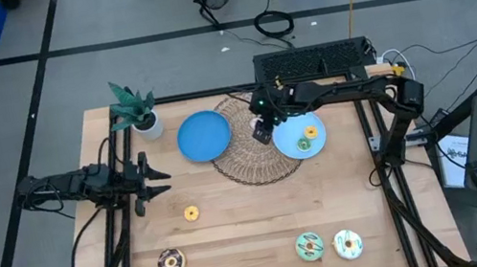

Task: Pick & Place donuts
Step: Put the small white donut on the light blue plate

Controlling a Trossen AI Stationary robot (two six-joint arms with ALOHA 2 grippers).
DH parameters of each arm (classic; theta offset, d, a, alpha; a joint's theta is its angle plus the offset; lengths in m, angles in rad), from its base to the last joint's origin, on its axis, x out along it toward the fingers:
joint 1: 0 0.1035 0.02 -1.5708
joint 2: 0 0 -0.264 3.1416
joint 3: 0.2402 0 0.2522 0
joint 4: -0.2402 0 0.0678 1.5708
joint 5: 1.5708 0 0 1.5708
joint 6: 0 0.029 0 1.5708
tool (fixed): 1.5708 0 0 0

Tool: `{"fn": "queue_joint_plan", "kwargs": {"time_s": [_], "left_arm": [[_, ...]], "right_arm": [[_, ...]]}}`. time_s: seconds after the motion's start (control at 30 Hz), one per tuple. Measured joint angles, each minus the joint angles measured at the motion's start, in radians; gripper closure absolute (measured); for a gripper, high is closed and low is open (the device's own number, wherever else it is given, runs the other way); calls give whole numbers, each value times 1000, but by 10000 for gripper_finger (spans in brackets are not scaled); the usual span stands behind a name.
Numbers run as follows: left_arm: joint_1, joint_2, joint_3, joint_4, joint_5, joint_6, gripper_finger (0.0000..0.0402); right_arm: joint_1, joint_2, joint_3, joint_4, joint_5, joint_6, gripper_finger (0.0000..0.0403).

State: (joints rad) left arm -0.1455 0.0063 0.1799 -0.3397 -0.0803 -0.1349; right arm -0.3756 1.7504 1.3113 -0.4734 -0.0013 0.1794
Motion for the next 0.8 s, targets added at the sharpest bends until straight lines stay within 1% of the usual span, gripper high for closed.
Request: {"fn": "queue_joint_plan", "kwargs": {"time_s": [0.43,0.73,0.8], "left_arm": [[0,0,0,0,0,0,252],[0,0,0,0,0,0,252],[0,0,0,0,0,0,252]], "right_arm": [[1,-6,0,-119,3,-8,236],[4,-55,-1,-232,6,10,236],[5,-64,-1,-261,23,15,236]]}}
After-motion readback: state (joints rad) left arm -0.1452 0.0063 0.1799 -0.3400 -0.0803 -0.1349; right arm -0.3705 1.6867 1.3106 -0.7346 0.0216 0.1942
